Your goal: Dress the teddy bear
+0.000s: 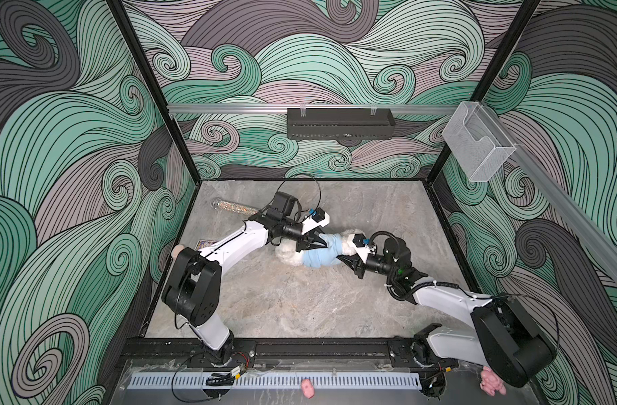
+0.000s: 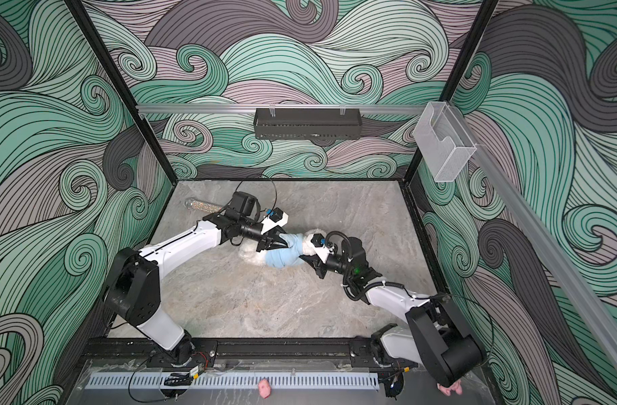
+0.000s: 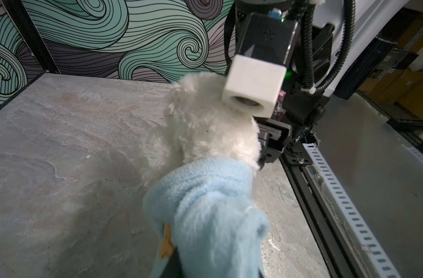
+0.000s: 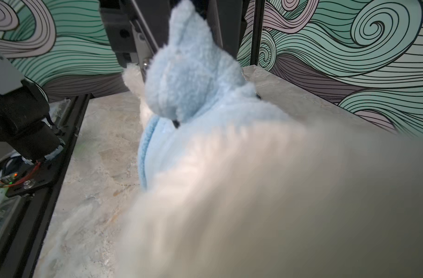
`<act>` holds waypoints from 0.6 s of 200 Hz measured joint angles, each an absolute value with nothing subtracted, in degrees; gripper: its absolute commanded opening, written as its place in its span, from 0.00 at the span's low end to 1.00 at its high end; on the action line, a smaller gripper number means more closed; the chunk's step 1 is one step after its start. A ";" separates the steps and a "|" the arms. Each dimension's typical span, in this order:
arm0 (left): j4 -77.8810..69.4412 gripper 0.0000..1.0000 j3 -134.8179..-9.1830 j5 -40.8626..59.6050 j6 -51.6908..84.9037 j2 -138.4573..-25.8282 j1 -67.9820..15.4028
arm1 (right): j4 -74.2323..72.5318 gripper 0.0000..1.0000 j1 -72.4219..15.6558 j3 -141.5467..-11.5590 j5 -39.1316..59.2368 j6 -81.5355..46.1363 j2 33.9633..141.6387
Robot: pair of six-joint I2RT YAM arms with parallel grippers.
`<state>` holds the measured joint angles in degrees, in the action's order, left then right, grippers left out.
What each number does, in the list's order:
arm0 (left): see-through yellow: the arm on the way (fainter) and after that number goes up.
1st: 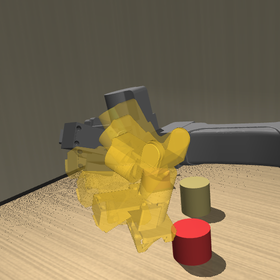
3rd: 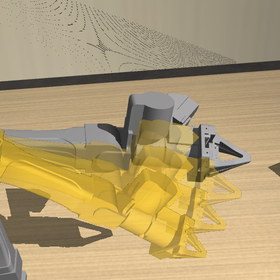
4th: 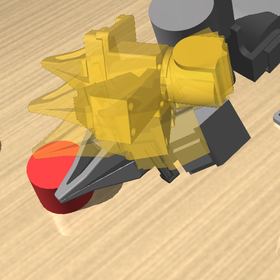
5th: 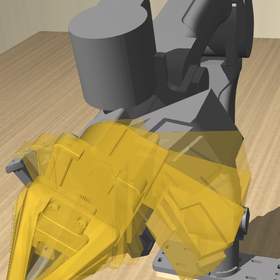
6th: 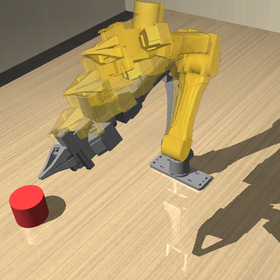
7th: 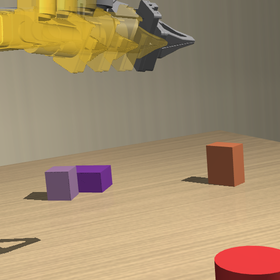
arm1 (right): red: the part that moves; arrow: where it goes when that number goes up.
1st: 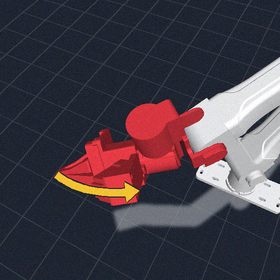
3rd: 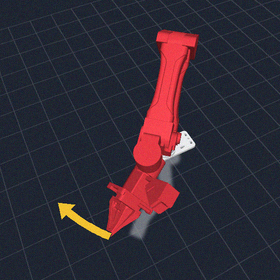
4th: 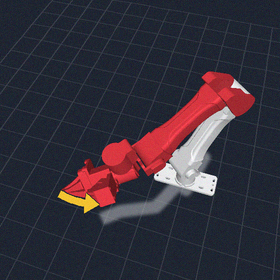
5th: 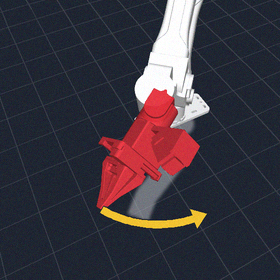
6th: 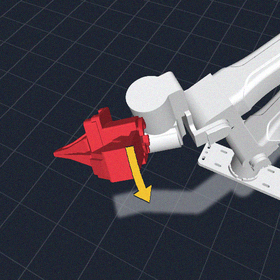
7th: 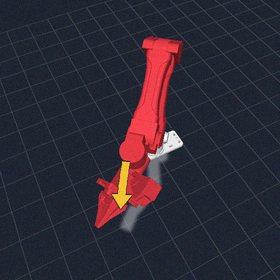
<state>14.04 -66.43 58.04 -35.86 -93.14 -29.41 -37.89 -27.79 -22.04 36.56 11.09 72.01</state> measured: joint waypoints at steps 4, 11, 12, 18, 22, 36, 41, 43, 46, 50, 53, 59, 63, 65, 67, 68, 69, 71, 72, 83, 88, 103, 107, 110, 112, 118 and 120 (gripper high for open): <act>13.06 0.50 -65.34 57.67 -35.24 -92.47 -29.47 | -37.89 0.08 -27.81 -21.67 36.12 11.35 71.75; 11.11 0.55 -63.18 57.06 -33.95 -91.05 -29.80 | -37.89 0.07 -27.97 -21.08 35.53 11.33 71.29; 10.61 0.55 -62.67 56.82 -33.78 -90.72 -29.85 | -37.89 0.06 -28.01 -20.97 35.42 11.29 71.20; 9.32 0.59 -60.95 56.18 -32.88 -89.41 -30.11 | -37.80 0.05 -28.10 -20.51 34.85 11.31 70.83; 8.32 0.60 -59.75 55.61 -32.23 -88.49 -30.24 | -37.76 0.04 -28.12 -20.27 34.59 11.27 70.61; 5.28 0.64 -56.01 52.99 -30.11 -84.38 -30.63 | -37.41 0.00 -28.42 -19.84 33.76 11.38 69.95; 4.47 0.64 -54.92 51.77 -29.39 -82.65 -30.68 | -37.39 0.00 -28.45 -19.84 33.39 11.49 69.73; 4.27 0.64 -54.63 51.48 -29.26 -82.17 -30.70 | -37.36 0.00 -28.45 -19.84 33.41 11.49 69.69; 3.90 0.64 -54.13 50.76 -28.80 -81.10 -30.79 | -37.39 0.00 -28.45 -19.84 33.12 11.53 69.56; 3.42 0.63 -53.60 49.78 -28.45 -79.92 -30.89 | -37.36 0.00 -28.45 -19.84 32.91 11.55 69.38; 2.94 0.62 -53.19 48.77 -27.88 -78.67 -30.94 | -37.39 0.00 -28.45 -19.84 32.73 11.57 69.28; 2.33 0.59 -52.73 47.44 -27.27 -77.01 -30.96 | -37.39 0.00 -28.45 -19.84 32.18 11.57 69.08; 1.76 0.57 -52.49 46.09 -26.55 -75.70 -31.00 | -37.39 0.00 -28.42 -19.84 31.81 11.55 68.97; 1.58 0.56 -52.45 45.65 -26.33 -75.24 -31.00 | -37.39 0.00 -28.45 -19.81 31.66 11.57 68.90; 1.34 0.55 -52.36 44.91 -26.00 -74.65 -31.00 | -37.39 0.00 -28.45 -19.81 31.48 11.57 68.86; 1.21 0.55 -52.34 44.71 -25.98 -74.48 -31.00 | -37.39 0.00 -28.45 -19.81 31.42 11.57 68.86; 1.19 0.54 -52.34 44.49 -25.93 -74.28 -31.03 | -37.39 0.00 -28.45 -19.79 31.38 11.57 68.84; 1.13 0.53 -52.31 43.83 -25.61 -73.69 -31.05 | -37.41 0.00 -28.45 -19.79 31.20 11.57 68.79; 1.04 0.52 -52.31 43.51 -25.45 -73.34 -31.07 | -37.39 0.00 -28.45 -19.77 31.09 11.57 68.77; 0.38 0.44 -52.34 40.42 -24.47 -71.26 -31.40 | -37.39 0.00 -28.45 -19.70 30.24 11.64 68.62; 0.32 0.41 -52.34 39.00 -24.12 -70.39 -31.57 | -37.39 0.00 -28.45 -19.62 29.85 11.73 68.53; 0.80 0.31 -52.36 35.66 -23.81 -68.60 -32.18 | -37.30 0.00 -28.58 -19.31 28.80 11.86 68.20; 1.08 0.29 -52.38 34.92 -23.64 -68.25 -32.47 | -37.26 0.00 -28.64 -19.22 28.53 11.92 68.12; 1.32 0.28 -52.40 34.41 -23.79 -68.03 -32.67 | -37.21 0.00 -28.67 -19.18 28.38 11.97 68.10; 1.61 0.27 -52.42 34.22 -23.79 -67.92 -32.88 | -37.19 0.00 -28.67 -19.14 28.27 11.97 68.05; 2.42 0.23 -52.53 33.30 -24.14 -67.64 -33.47 | -37.08 0.00 -28.73 -19.11 28.03 12.01 68.01; 2.72 0.22 -52.60 33.15 -24.16 -67.61 -33.65 | -37.06 0.00 -28.75 -19.11 27.97 12.03 67.99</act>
<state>2.72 -52.60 33.15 -24.16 -67.61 -33.65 -37.06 -28.75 -19.11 27.97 12.03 67.99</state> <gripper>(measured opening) 0.279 0.079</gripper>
